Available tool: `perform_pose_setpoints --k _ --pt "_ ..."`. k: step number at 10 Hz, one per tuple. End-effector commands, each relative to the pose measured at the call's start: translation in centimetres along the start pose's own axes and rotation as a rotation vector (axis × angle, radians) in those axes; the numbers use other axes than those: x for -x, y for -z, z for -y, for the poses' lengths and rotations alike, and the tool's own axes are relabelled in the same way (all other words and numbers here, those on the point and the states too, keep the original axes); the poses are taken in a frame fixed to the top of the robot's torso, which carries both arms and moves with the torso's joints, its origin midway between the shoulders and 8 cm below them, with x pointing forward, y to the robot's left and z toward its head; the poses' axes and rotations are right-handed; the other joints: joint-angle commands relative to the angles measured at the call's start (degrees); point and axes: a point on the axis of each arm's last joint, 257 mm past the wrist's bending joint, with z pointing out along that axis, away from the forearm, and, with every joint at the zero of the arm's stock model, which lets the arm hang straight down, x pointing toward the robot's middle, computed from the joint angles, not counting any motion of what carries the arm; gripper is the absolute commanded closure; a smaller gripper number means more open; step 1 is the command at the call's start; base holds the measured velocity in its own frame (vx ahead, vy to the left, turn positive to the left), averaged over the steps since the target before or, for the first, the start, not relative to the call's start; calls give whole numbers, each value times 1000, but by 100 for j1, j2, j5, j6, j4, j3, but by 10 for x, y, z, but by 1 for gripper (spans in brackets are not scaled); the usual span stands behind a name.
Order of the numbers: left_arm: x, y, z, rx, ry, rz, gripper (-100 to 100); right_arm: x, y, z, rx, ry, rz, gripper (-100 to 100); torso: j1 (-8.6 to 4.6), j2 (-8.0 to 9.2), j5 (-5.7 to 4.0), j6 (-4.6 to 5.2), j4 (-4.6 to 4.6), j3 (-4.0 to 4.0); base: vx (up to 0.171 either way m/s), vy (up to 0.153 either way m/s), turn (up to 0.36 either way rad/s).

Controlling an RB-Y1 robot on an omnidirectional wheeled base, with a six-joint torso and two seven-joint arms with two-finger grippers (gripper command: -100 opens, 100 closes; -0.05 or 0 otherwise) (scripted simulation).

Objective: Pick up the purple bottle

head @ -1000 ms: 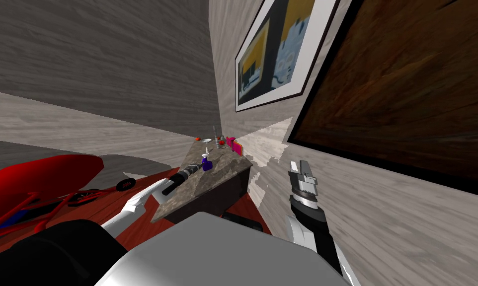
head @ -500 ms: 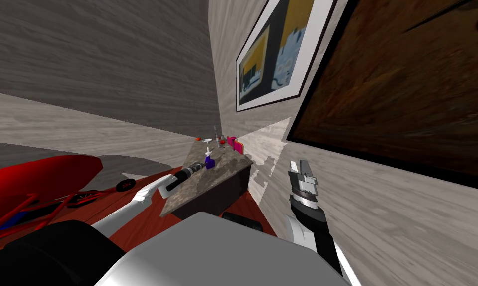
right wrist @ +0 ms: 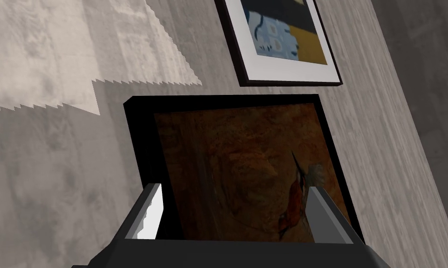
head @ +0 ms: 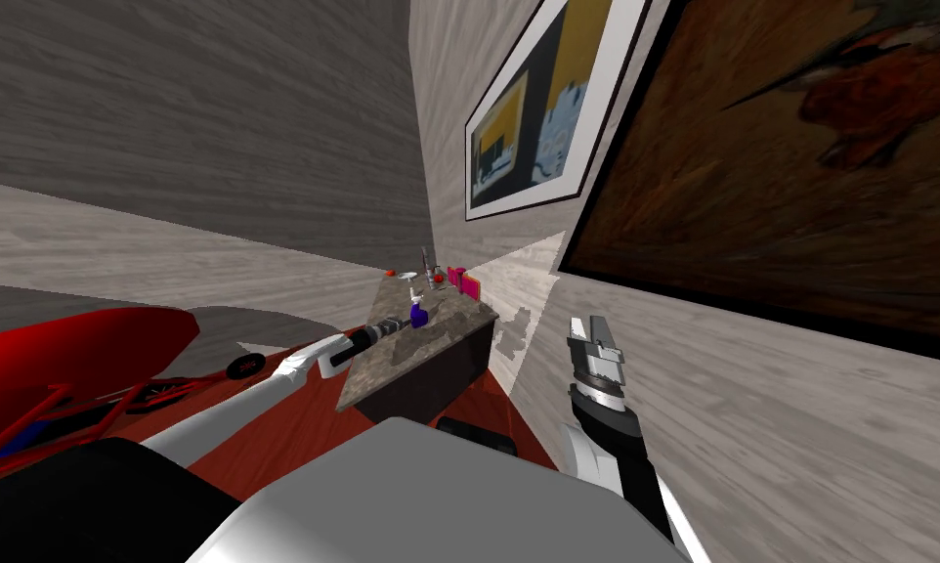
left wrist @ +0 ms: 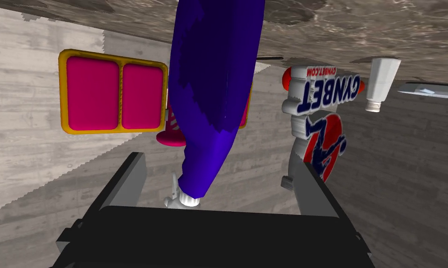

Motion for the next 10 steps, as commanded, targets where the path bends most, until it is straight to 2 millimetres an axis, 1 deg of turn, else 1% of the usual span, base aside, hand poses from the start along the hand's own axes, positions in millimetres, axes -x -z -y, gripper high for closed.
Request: perform_pose_setpoints --k 1,4,6,9,10 --pt "-1 -6 0 -34 -14 -28 -100 0 0 0 0 0 0 0 0 0 0 0 0 0 -114 58 -74" --pt "-1 -13 -5 -81 -42 -83 -100 0 0 0 0 0 0 0 11 -1 2 0 0 -1 -113 77 -102" --pt "1 -17 -9 -108 -60 -118 -100 0 0 0 0 0 0 0 15 3 3 2 1 2 -109 83 -171" --pt "3 -19 -18 -138 -81 -169 -100 0 0 0 0 0 0 0 18 -6 4 0 -1 -3 -99 89 -173" --pt "1 -19 -22 -130 -81 -174 -100 0 0 0 0 0 0 0 17 -8 4 0 -2 -4 -59 49 -60"
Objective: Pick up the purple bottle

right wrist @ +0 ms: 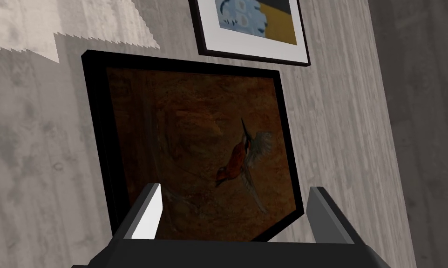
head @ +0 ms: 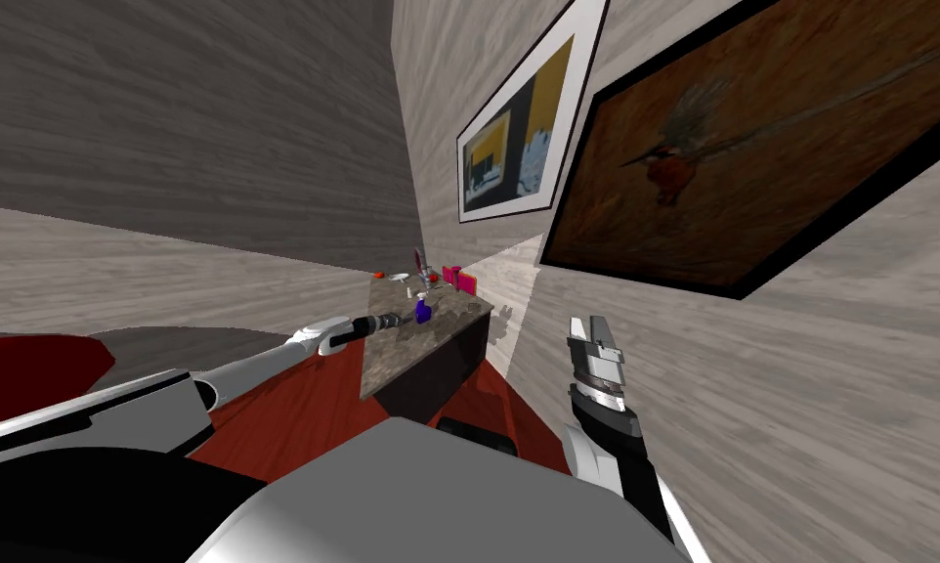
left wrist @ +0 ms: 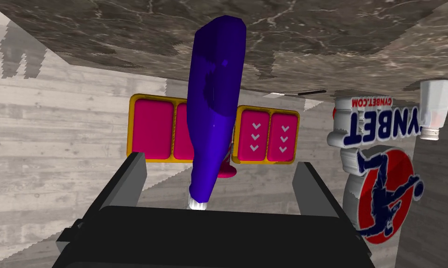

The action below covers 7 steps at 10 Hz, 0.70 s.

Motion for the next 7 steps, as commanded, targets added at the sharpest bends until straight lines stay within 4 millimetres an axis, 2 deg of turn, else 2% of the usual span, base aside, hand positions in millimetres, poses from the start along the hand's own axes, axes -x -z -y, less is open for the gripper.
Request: perform_pose_setpoints --k 1,4,7 --pt "-1 0 -6 -4 -6 -24 -100 0 0 0 0 0 0 0 0 0 0 0 0 0 -51 34 -117" --pt "0 0 -16 -24 -18 -72 -100 0 0 0 0 0 0 0 2 -3 0 4 -1 -3 -73 70 -233" --pt "2 2 -26 -25 -25 -102 -100 0 0 0 0 0 0 0 -1 -11 0 4 -3 -7 -53 58 -165"
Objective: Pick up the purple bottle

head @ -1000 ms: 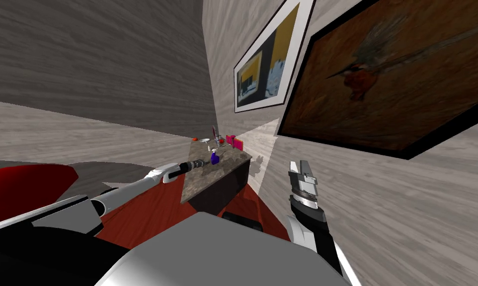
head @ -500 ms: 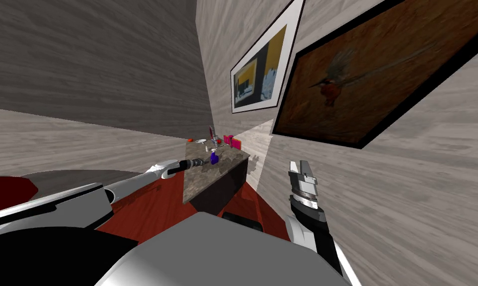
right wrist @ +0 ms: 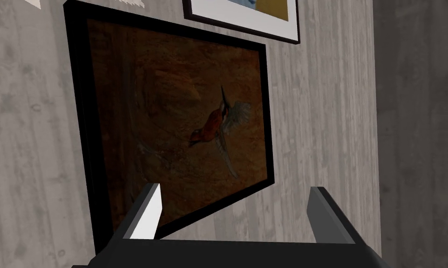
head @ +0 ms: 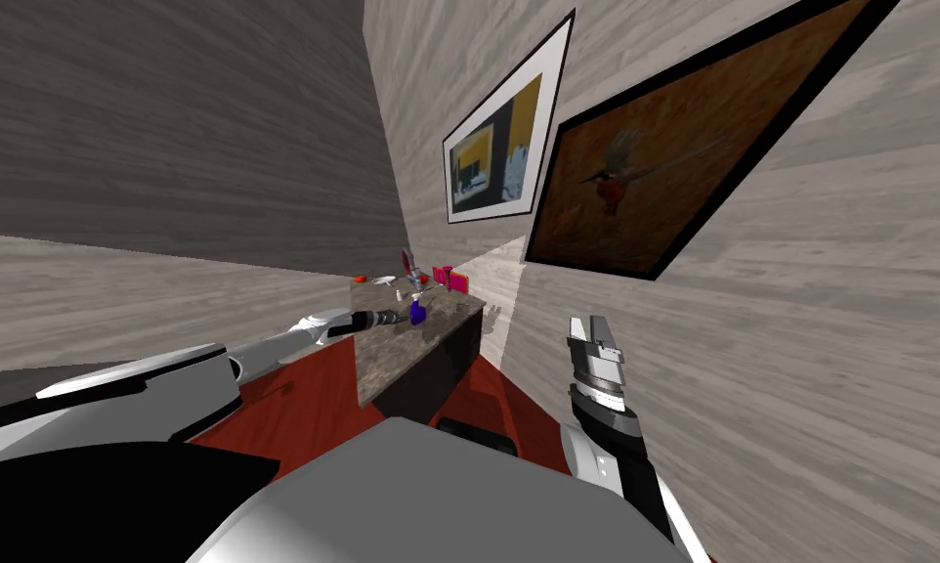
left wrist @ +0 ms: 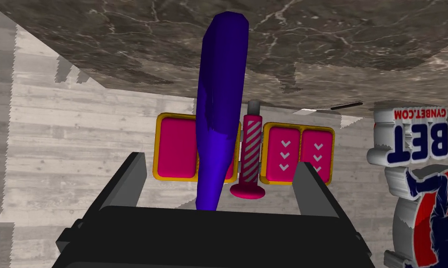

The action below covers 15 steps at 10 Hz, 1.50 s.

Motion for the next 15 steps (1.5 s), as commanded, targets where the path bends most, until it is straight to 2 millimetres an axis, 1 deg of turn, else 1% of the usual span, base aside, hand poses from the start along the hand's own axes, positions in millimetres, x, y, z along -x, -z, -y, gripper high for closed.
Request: perform_pose_setpoints --k 1,6,11,12,13,14,15 --pt "1 2 -6 -6 -4 -23 -100 0 0 0 0 0 0 0 0 0 0 0 0 0 -80 71 -276" --pt "8 9 -24 -6 -15 -80 -100 0 0 0 0 0 0 0 4 -1 1 -4 0 0 -64 63 -233" --pt "15 18 -39 6 -19 -117 -100 0 0 0 0 0 0 0 -7 -8 0 -7 -1 -4 -46 35 -158" --pt "15 16 -37 5 -20 -112 -100 0 0 0 0 0 0 0 -10 -8 -1 -7 -1 -4 -20 11 -32" --pt "15 16 -37 4 -19 -113 0 0 0 0 0 0 0 0 -13 -14 -1 -11 -2 -7 0 0 0" --pt "9 25 -45 41 15 -119 -100 0 0 0 0 0 0 0 -16 -20 -2 -10 -4 -10 -78 79 -361" --pt "12 21 -46 53 8 -111 -100 0 0 0 0 0 0 0 6 -1 1 -1 -1 -1 -108 128 -259"
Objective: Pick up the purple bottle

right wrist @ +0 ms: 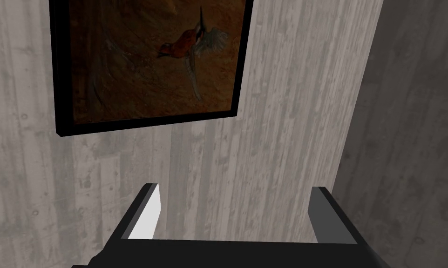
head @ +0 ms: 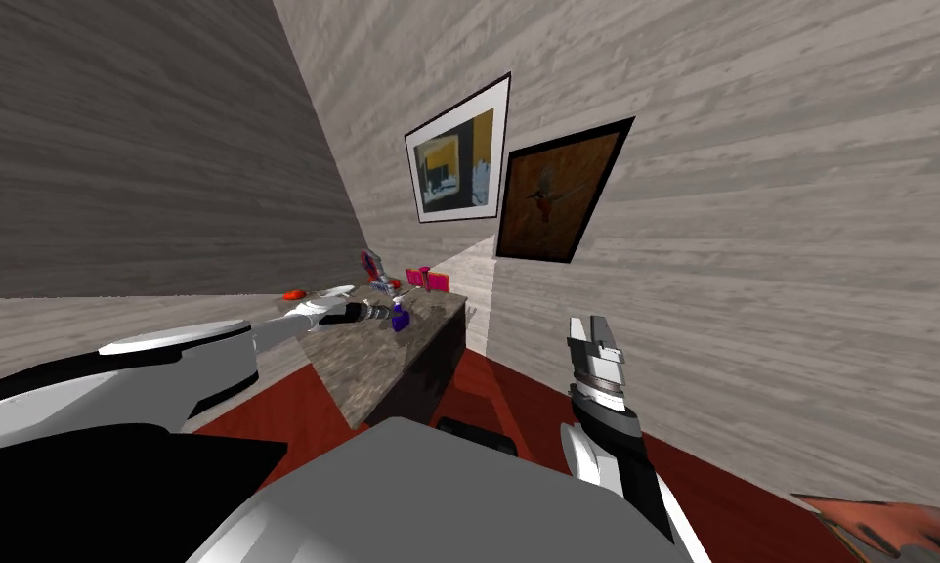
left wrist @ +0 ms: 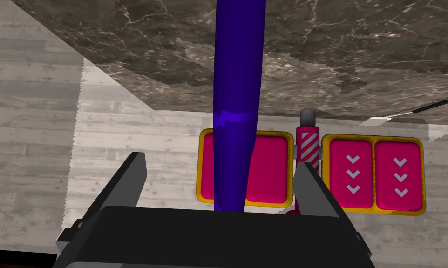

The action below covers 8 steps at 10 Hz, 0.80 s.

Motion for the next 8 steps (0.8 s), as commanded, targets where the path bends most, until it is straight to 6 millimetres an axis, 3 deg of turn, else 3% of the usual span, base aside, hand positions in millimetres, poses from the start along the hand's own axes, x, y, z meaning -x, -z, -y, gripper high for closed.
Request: perform_pose_setpoints --k 1,3,4,6,7,8 --pt "-7 6 -7 32 41 -8 -100 0 0 0 0 0 0 0 0 0 0 0 0 0 -115 175 -437" --pt "-2 3 -12 66 34 6 -100 0 0 0 0 0 0 0 9 -1 4 -5 1 0 -63 76 -58" --pt "-11 12 -17 85 74 -7 -100 0 0 0 0 0 0 0 -18 -16 -2 -7 -2 -8 -61 65 -252" --pt "-6 8 -19 109 67 7 -100 0 0 0 0 0 0 0 -8 -10 -1 0 -2 -5 -72 69 -160" --pt "-16 17 -24 131 107 -6 -100 0 0 0 0 0 0 0 -17 -15 -2 -5 -3 -8 -111 93 -328" --pt "-14 16 -25 145 104 1 -100 0 0 0 0 0 0 0 -5 -3 -1 5 -1 -2 -102 88 -255"
